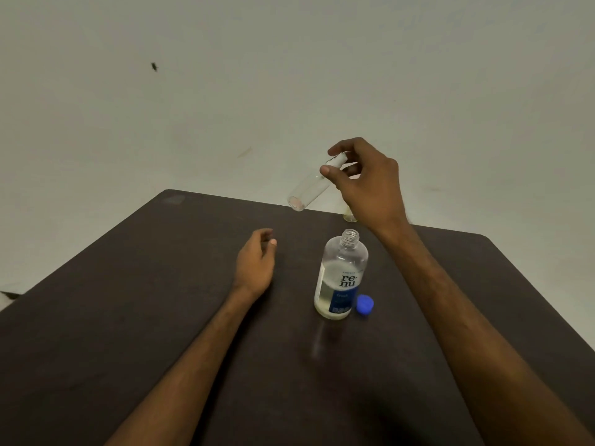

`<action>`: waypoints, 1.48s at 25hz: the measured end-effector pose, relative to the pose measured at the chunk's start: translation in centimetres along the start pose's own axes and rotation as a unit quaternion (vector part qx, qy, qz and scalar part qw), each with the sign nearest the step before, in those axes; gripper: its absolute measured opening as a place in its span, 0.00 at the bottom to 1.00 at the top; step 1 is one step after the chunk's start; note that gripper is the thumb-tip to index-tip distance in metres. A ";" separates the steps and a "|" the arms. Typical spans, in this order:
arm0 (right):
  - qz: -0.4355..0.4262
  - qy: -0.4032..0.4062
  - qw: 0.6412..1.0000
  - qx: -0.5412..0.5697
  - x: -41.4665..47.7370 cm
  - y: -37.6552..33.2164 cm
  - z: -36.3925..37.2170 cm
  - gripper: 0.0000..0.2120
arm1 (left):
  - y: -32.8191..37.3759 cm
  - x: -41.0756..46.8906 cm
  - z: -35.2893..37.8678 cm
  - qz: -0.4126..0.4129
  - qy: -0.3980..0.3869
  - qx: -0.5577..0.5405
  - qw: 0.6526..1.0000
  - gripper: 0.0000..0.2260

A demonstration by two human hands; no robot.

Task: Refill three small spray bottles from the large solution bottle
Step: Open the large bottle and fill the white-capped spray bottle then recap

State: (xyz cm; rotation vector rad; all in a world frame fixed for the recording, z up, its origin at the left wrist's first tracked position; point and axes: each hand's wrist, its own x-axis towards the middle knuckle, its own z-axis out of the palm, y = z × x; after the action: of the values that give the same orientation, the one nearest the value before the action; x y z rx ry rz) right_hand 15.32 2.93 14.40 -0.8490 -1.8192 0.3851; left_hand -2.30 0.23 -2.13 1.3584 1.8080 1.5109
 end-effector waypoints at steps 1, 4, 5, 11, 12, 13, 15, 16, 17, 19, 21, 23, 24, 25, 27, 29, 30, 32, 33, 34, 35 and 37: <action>-0.004 -0.009 1.000 0.014 -1.5 -1.4 0.2 0.10 | 0.0 -0.5 -0.6 -0.020 0.039 -0.082 0.996 0.11; -0.026 -0.071 0.997 0.010 -6.1 -3.9 2.4 0.11 | 1.1 -2.8 -2.5 -0.054 0.102 -0.266 0.957 0.13; -0.035 -0.092 0.995 0.001 -7.5 -4.0 3.3 0.11 | 1.5 -4.0 -3.2 -0.055 0.106 -0.283 0.952 0.17; -0.040 -0.145 0.989 0.007 -15.0 -1.8 6.5 0.13 | 1.1 -11.0 -7.6 0.051 -0.110 -0.112 0.986 0.28; -0.022 -0.144 0.989 0.026 -15.7 -1.5 6.4 0.13 | 0.9 -11.4 -8.1 0.061 -0.142 -0.091 0.984 0.25; 0.001 -0.142 0.989 0.047 -16.2 -1.2 6.3 0.13 | 0.8 -11.6 -8.5 0.063 -0.156 -0.086 0.982 0.21; 0.046 -0.135 0.987 0.079 -16.7 -0.5 5.9 0.12 | 0.9 -11.8 -8.5 0.059 -0.162 -0.075 0.982 0.13; 0.067 -0.128 0.985 0.095 -16.9 -0.2 5.7 0.11 | 1.0 -11.8 -8.4 0.069 -0.162 -0.053 0.983 0.13; 0.088 -0.120 0.983 0.112 -17.1 0.2 5.6 0.09 | 1.1 -11.8 -8.2 0.089 -0.163 -0.020 0.982 0.14; 0.119 -0.116 0.977 0.130 -17.5 0.6 5.5 0.08 | 1.0 -11.8 -7.9 0.132 -0.151 0.034 0.979 0.15; 0.146 -0.128 0.969 0.154 -17.9 0.8 5.7 0.09 | 0.8 -11.8 -7.9 0.149 -0.133 0.055 0.978 0.14; 0.164 -0.135 0.959 0.190 -17.8 1.0 5.8 0.10 | 0.6 -11.8 -8.1 0.161 -0.129 0.083 0.975 0.13; 0.166 -0.138 0.955 0.202 -17.8 1.2 5.8 0.10 | 0.6 -11.8 -8.1 0.167 -0.131 0.101 0.972 0.15; 0.166 -0.141 0.952 0.212 -17.8 1.3 5.9 0.10 | 0.5 -11.8 -8.2 0.171 -0.136 0.114 0.969 0.17; 0.165 -0.147 0.948 0.228 -17.8 1.5 5.8 0.10 | 0.4 -11.8 -8.3 0.173 -0.149 0.109 0.967 0.19; 0.154 -0.158 0.946 0.240 -17.8 1.6 5.6 0.08 | 0.4 -11.8 -8.4 0.171 -0.157 0.083 0.969 0.19; 0.139 -0.170 0.945 0.241 -17.7 1.6 5.4 0.07 | 0.5 -11.9 -8.5 0.168 -0.162 0.074 0.969 0.18; 0.105 -0.201 0.949 0.217 -17.4 1.9 4.8 0.08 | 0.7 -12.0 -8.6 0.149 -0.178 0.057 0.971 0.14; 0.090 -0.213 0.953 0.196 -17.3 2.1 4.6 0.09 | 0.9 -12.0 -8.6 0.138 -0.182 0.049 0.972 0.12; 0.077 -0.220 0.955 0.181 -17.2 2.2 4.3 0.11 | 1.0 -12.1 -8.5 0.132 -0.181 0.045 0.974 0.11; 0.067 -0.223 0.956 0.179 -17.1 2.2 4.2 0.12 | 1.2 -12.1 -8.5 0.134 -0.175 0.043 0.975 0.12; 0.068 -0.221 0.952 0.202 -17.2 2.2 4.3 0.14 | 1.3 -12.1 -8.4 0.151 -0.158 0.053 0.974 0.13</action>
State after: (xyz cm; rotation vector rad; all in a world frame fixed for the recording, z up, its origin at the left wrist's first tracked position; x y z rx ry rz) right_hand 15.81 -7.15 -0.37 -0.6307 -1.9878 1.0674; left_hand -3.22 -14.51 -1.38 1.8763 1.5530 1.2558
